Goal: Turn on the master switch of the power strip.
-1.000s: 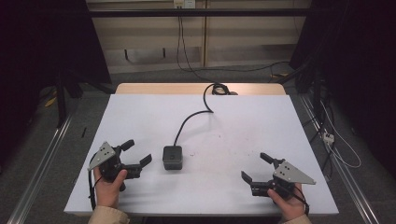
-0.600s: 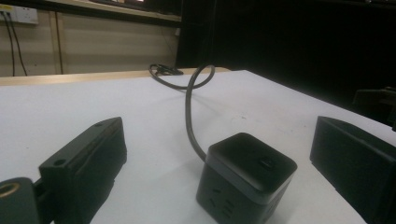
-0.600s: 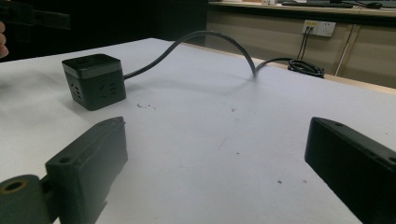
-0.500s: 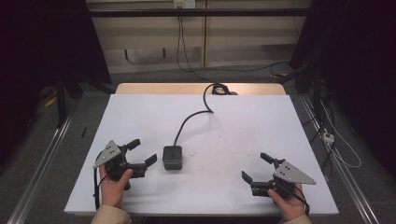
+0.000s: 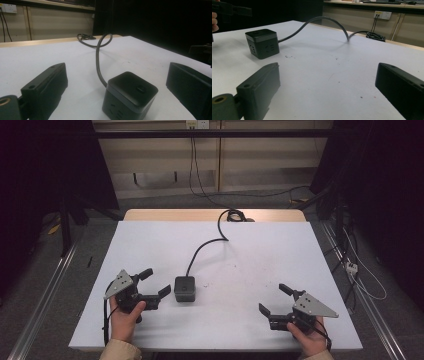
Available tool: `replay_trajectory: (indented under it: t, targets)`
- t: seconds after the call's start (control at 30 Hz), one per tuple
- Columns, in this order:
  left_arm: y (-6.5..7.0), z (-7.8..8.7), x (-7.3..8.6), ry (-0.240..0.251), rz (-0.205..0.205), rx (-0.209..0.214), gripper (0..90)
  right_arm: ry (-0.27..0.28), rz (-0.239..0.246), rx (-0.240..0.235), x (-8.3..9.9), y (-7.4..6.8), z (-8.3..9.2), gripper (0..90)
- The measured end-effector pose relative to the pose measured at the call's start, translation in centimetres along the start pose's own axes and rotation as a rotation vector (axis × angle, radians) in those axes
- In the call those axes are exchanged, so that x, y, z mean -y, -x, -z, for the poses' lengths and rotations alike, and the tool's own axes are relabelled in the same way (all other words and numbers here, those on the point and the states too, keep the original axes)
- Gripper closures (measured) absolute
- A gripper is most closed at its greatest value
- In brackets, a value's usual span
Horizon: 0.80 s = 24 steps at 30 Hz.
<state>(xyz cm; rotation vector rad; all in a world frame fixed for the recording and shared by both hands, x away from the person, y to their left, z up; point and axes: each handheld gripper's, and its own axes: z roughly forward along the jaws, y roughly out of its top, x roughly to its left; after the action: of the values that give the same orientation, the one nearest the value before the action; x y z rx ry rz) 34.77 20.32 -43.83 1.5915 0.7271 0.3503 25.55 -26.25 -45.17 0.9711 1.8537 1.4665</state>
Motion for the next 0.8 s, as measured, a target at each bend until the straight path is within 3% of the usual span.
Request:
replay_trajectory:
  t: [0.8]
  targets:
    - [0.59,-1.02,-0.1,-0.042,-0.025,0.021,7.2,0.003,0.0,0.0,-0.01,0.0,0.01,5.1]
